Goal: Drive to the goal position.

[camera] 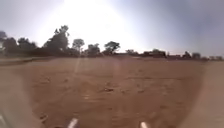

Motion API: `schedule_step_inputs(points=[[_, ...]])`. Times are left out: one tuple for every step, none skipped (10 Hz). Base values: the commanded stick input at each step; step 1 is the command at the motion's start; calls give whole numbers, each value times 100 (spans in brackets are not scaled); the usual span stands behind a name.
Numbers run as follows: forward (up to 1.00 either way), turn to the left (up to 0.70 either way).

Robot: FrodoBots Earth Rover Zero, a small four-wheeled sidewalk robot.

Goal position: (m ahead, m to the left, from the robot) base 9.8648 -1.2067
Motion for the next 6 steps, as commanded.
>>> schedule_step_inputs(points=[[100, -39], [100, -22], [100, -2], [100, 0], [100, 0], [100, 0]])
